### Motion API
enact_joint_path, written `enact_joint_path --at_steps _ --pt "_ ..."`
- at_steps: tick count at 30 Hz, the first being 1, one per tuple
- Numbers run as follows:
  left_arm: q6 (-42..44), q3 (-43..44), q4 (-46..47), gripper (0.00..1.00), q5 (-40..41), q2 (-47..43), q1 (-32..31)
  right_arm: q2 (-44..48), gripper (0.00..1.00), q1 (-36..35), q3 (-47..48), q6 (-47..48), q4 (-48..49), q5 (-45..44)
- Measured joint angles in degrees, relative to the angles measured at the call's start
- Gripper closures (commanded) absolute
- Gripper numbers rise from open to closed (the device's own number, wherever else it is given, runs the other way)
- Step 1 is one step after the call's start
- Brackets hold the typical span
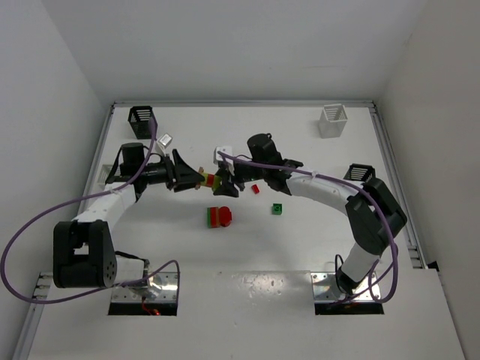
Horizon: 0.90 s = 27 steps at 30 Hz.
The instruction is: Sort the legos into containers by color
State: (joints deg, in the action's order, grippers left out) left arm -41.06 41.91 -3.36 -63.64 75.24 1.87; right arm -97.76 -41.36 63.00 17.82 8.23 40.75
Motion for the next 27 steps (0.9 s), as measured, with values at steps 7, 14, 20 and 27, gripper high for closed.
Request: enact_joint_path --at_steps 7,14,20,27 --pt "0.2 0.0 -0.5 0.34 0.0 -0.2 -0.3 0.0 0.89 0.0 0.0 1.6 -1.6 -0.3" --pt "0.3 0.0 -0.4 0.37 0.0 -0.2 -2.0 0.0 0.89 -0.5 0.2 2.2 -2.4 -0.2" --pt "0.2 0.0 0.4 0.55 0.4 0.1 -3.3 -0.1 0.89 -0.9 1.0 2.4 -2.5 -0.2" --pt "-0.2 0.3 0.7 0.72 0.8 0.9 -3.6 -0.3 0.9 -1.2 1.1 3.0 -2.8 -1.2"
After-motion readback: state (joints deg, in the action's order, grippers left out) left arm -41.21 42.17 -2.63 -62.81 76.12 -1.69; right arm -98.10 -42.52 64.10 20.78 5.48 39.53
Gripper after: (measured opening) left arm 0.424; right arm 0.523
